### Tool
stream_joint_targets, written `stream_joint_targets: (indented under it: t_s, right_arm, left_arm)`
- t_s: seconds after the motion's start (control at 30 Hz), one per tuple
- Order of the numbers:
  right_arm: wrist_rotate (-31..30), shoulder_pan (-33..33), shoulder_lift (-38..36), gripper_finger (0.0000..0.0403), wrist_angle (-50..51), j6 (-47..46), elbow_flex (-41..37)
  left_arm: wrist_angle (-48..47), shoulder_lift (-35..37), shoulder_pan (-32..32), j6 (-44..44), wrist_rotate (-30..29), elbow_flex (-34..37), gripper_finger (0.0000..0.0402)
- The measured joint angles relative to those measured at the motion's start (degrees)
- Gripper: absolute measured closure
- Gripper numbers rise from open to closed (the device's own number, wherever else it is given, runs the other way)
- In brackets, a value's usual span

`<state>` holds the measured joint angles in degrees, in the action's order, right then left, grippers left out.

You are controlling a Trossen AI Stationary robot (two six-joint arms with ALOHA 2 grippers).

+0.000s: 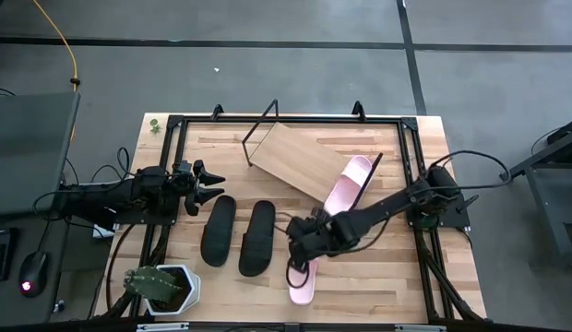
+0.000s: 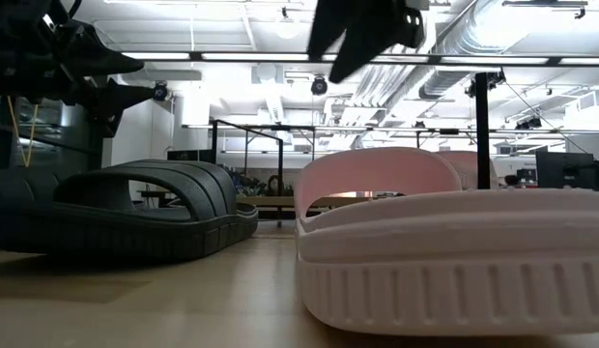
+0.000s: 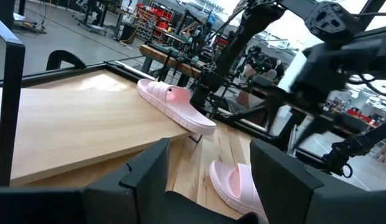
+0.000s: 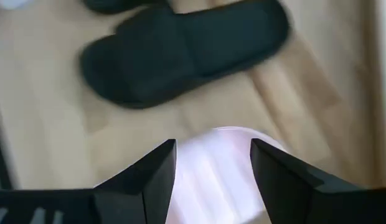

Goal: Pick and place slides into the shelf
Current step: Put the pink slide on the shelf

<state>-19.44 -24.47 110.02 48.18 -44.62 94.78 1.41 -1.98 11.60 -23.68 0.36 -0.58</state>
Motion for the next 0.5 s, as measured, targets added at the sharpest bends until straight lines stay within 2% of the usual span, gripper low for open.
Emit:
stream_joint_targets:
  t_s: [0.3, 0.5]
  right_arm:
    - [-0.5, -5.9, 0.0, 0.0206, -14.1, 8.0, 0.0]
    - [-7.8, -10.4, 0.0, 0.0206, -16.8, 15.0, 0.0]
  left_arm:
    - [0.0, 0.0, 0.0, 0.0, 0.0, 0.0, 0.0197]
    - [0.0, 0.0, 0.0, 0.0, 0.0, 0.0, 0.0197]
